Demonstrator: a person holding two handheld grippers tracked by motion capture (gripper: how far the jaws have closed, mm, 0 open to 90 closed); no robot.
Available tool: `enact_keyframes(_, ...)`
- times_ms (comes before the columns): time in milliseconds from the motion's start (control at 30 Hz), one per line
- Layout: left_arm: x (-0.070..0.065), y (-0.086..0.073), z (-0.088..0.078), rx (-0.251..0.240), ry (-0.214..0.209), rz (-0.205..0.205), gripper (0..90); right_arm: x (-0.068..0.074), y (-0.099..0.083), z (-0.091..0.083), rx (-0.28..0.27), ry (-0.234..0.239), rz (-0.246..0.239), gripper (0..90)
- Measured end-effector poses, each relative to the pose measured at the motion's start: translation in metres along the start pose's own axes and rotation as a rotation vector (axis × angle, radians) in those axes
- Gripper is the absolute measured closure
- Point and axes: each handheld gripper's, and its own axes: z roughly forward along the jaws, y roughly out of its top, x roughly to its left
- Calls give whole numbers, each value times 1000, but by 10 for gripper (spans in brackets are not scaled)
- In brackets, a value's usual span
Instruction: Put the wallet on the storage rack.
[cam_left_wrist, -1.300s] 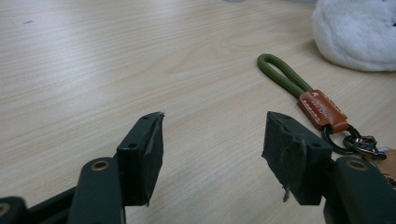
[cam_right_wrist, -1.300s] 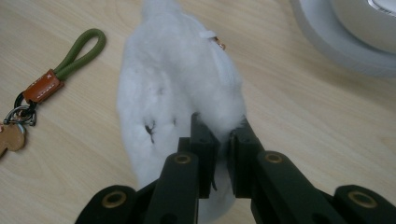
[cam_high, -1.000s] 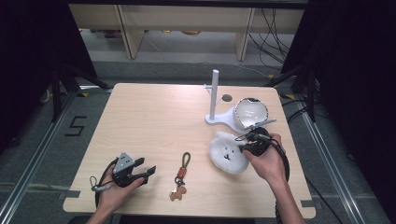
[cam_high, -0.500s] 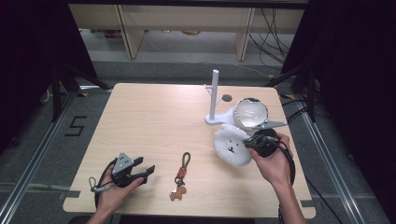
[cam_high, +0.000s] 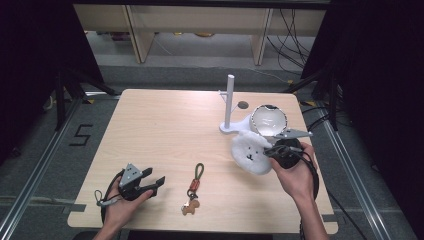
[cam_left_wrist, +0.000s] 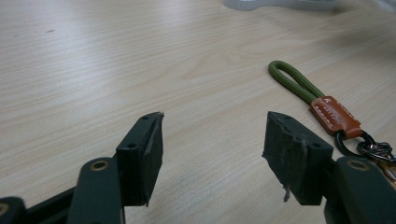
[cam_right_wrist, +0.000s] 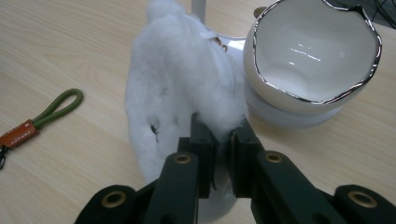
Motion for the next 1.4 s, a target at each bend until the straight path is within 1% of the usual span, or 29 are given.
enact_keyframes(33,0,0,0,0,0,0,368,0,0,0,0,0,0,833)
enact_keyframes(67,1,-1,1,-5,0,-6,368,0,0,-1,-16,-4,15,833)
enact_keyframes(133,2,-1,1,-13,-2,-6,368,0,1,-3,-13,-10,17,833)
enact_keyframes(300,2,-2,0,-22,12,-7,365,-2,0,-4,-25,-10,4,833)
enact_keyframes(333,2,-2,0,-25,12,-6,364,-2,1,-5,-37,-13,17,833)
enact_keyframes(433,2,-2,0,-27,18,-1,364,-2,1,-6,-44,-15,29,833)
enact_keyframes(467,2,-3,1,-25,23,1,364,-4,0,-7,-42,-23,13,833)
enact_keyframes(500,2,-3,1,-25,23,1,364,-4,0,-7,-42,-23,13,833)
enact_keyframes(533,3,-3,2,-31,19,3,365,-3,0,-8,-52,-19,45,833)
enact_keyframes(567,3,-3,2,-31,19,3,364,-6,0,-7,-66,-26,14,833)
enact_keyframes(600,3,-3,2,-37,22,3,364,-5,1,-9,-62,-29,38,833)
enact_keyframes(633,3,-3,2,-37,22,3,364,-6,1,-9,-63,-25,35,833)
enact_keyframes(700,3,-3,1,-39,29,5,364,-8,1,-10,-76,-37,26,833)
enact_keyframes(733,3,-3,1,-49,31,12,364,-7,2,-11,-79,-41,37,833)
enact_keyframes(767,3,-3,1,-49,31,12,363,-7,2,-11,-79,-41,37,833)
enact_keyframes(800,2,-3,1,-55,33,11,364,-6,3,-13,-85,-40,61,833)
enact_keyframes(833,2,-3,1,-55,33,11,364,-6,3,-13,-85,-40,61,833)
enact_keyframes(867,2,-3,1,-53,36,12,364,-9,4,-15,-93,-51,33,833)
enact_keyframes(900,2,-3,1,-52,37,15,364,-8,6,-17,-92,-53,57,833)
enact_keyframes(967,2,-4,1,-66,30,13,364,-8,7,-18,-102,-52,68,833)
enact_keyframes(1033,2,-4,1,-69,30,13,364,-9,8,-19,-109,-60,65,833)
enact_keyframes(1067,2,-3,0,-64,34,16,364,-11,9,-21,-117,-63,51,833)
enact_keyframes(1100,2,-3,0,-64,34,16,364,-10,9,-21,-112,-61,67,833)
enact_keyframes(1133,2,-4,0,-64,36,15,364,-10,9,-21,-125,-71,65,833)
enact_keyframes(1200,2,-4,0,-65,36,15,364,-11,10,-20,-140,-67,63,833)
enact_keyframes(1233,2,-4,0,-66,36,14,364,-12,11,-21,-132,-70,45,833)
enact_keyframes(1267,2,-4,0,-66,37,14,364,-12,11,-22,-128,-71,57,833)
enact_keyframes(1367,2,-4,0,-70,36,12,364,-12,12,-22,-130,-80,59,832)
enact_keyframes(1400,2,-4,0,-71,35,10,364,-13,12,-22,-139,-81,60,833)
